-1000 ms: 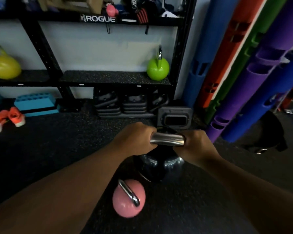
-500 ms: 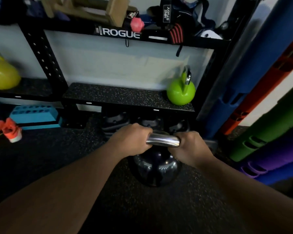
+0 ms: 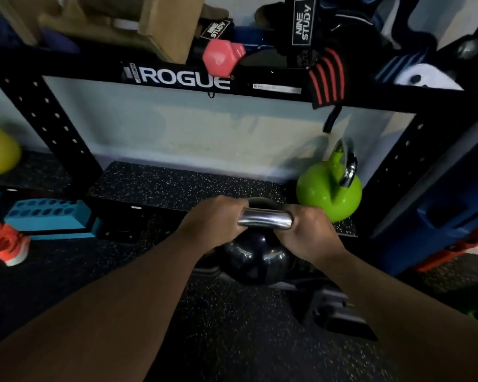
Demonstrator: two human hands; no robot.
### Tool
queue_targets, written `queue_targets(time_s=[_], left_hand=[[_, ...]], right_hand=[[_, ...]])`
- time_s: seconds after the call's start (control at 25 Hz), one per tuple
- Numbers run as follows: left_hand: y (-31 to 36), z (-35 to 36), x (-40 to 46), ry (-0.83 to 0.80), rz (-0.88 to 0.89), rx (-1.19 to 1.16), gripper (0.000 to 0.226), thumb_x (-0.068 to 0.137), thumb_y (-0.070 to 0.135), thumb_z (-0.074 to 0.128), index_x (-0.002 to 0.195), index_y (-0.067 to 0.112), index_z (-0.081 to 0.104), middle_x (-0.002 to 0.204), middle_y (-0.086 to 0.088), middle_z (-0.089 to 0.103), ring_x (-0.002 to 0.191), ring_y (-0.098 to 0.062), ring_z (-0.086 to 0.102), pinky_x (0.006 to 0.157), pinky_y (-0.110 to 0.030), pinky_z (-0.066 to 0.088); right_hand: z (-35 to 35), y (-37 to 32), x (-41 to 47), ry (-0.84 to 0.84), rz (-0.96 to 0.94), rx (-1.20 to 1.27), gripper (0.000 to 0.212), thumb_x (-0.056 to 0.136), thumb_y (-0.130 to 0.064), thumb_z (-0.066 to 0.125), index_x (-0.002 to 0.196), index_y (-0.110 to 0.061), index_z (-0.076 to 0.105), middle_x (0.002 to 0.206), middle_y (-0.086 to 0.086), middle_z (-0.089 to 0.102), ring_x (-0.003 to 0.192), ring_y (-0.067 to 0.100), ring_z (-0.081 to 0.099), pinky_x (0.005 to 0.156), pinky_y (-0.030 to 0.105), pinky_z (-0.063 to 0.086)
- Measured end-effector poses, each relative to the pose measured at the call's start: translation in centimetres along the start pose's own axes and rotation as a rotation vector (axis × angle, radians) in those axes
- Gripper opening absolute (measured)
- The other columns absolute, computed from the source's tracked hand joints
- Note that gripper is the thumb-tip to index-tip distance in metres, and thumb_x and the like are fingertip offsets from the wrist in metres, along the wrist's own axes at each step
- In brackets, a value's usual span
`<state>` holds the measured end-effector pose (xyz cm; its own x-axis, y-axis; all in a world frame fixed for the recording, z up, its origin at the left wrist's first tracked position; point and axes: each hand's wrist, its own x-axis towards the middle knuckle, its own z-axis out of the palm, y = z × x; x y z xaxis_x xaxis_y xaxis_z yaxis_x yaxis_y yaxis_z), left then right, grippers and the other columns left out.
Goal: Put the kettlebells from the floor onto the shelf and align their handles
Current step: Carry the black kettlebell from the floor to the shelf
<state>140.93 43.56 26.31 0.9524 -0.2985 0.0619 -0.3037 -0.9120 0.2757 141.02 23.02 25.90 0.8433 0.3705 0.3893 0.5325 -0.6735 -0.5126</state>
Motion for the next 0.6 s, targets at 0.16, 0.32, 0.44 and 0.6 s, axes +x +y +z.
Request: queue_targets(time_s=[0.16,0.32,0.44,0.6], left_hand=[[-4.3,0.8,7.1,0.072,0.03,0.022,0.019,0.086,0.024,0.071,0.104,0.02,0.067,0.071,0.011,0.059,0.054,-0.008,0.055,0.045,-0.017,0.038],[-7.9,1.7,12.9,0.141,0.066,0.046,0.021,0.083,0.021,0.07,0.103,0.016,0.068,0.084,-0.003,0.073,0.069,-0.023,0.067,0.062,-0.032,0.056],[-9.5,2.4,16.5,0.148,0.102,0.048,0.022,0.084,0.018,0.07,0.106,0.014,0.067,0.084,-0.003,0.072,0.069,-0.02,0.063,0.061,-0.031,0.053],[-9.8,4.1,19.6,0.107,0.077,-0.009,0.022,0.086,0.018,0.068,0.108,0.014,0.066,0.089,-0.005,0.072,0.078,-0.025,0.068,0.068,-0.038,0.058]], right_hand=[[2.7,3.8,6.7,0.086,-0.042,-0.057,0.061,0.059,-0.014,0.065,0.106,-0.043,0.04,0.097,-0.028,0.06,0.084,-0.006,0.053,0.052,-0.014,0.015],[6.1,7.8,12.3,0.142,-0.044,-0.126,0.053,0.063,-0.017,0.068,0.106,-0.037,0.043,0.082,0.001,0.07,0.092,0.016,0.053,0.066,0.005,0.037],[7.2,10.0,15.1,0.067,0.064,-0.13,0.047,0.071,-0.025,0.066,0.112,-0.037,0.046,0.077,0.006,0.074,0.075,0.021,0.068,0.061,0.016,0.04],[7.6,12.6,16.4,0.023,0.122,-0.121,0.048,0.072,-0.018,0.07,0.112,-0.034,0.051,0.075,0.006,0.075,0.08,0.017,0.062,0.059,0.01,0.032]])
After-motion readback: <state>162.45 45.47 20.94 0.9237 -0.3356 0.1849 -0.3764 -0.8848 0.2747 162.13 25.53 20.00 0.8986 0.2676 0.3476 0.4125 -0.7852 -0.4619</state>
